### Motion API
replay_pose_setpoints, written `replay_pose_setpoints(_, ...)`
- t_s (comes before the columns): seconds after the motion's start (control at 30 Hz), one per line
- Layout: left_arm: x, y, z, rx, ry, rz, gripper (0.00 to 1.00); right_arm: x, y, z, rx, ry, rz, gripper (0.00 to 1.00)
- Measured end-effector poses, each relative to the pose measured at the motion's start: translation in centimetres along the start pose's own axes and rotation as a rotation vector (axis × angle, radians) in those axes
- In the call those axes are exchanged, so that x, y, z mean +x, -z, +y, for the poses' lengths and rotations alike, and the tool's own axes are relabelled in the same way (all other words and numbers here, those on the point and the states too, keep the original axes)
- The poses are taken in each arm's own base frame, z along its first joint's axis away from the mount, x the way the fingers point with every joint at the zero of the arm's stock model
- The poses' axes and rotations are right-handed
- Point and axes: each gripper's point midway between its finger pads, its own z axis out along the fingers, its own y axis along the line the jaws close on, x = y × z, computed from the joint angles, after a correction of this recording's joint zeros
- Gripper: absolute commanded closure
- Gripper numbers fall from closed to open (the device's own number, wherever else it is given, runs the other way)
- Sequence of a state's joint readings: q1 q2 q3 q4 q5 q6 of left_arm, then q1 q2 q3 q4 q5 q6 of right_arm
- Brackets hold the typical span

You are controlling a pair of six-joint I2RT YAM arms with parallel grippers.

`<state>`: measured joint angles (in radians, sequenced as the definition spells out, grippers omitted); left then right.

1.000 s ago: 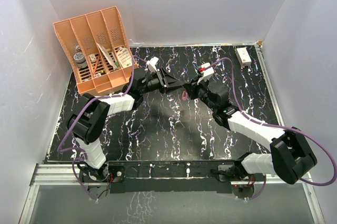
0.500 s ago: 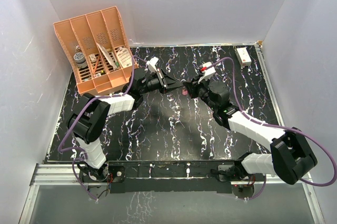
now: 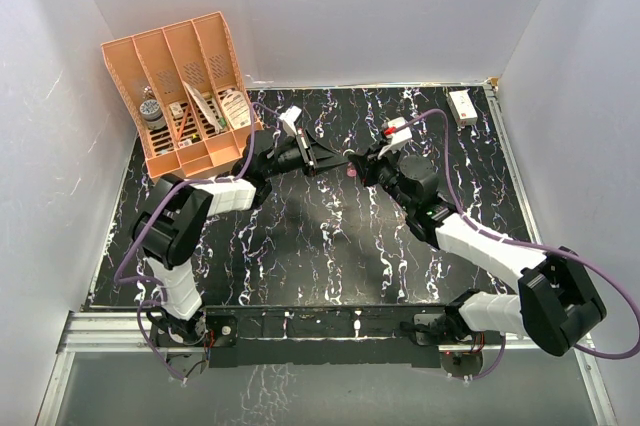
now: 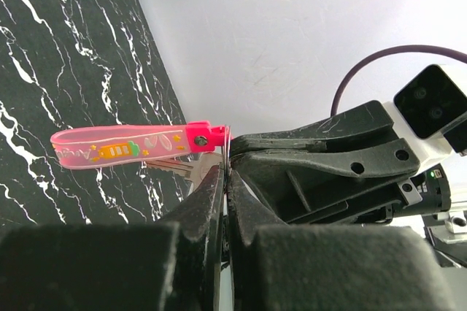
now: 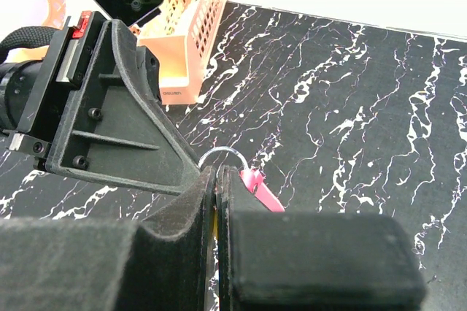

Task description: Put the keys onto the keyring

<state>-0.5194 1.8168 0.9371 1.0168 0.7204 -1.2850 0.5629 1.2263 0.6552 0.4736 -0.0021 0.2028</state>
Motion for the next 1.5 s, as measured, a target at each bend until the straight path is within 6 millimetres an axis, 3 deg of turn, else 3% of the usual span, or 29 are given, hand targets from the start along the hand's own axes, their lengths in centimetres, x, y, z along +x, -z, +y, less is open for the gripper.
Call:
replay_pose_setpoints(0.37,1.1,0.1,0.2,0.073,0.037,0.077,1.0,0.5,0.4,-0.3,0.004,0.041,0.019,1.0)
replay_pose_setpoints(0.97,2.0,0.8,-1.1,0.118,0.022,0.183,1.0,-0.4,0.7,-0.5,-0.065,0.169,-0.023,1.0)
replay_pose_setpoints(1.13,2.6,1.1,-2.0,0.167,0.014,0.23,1.0,0.1,0.9,-1.4,-0.067,0.212,-0.038,1.0)
replay_pose_setpoints(1.37,3.1,1.0,-1.0,0.17,0.064,0.264,1.0,-0.2,0.7,-0.9,-0.112,0.239,-0.059,1.0)
replay_pose_setpoints(1.5,2.9,1.0,-0.7,0.156,0.046,0.255,0.76,-0.1,0.7,-0.8,-0.115,0.235,-0.058,1.0)
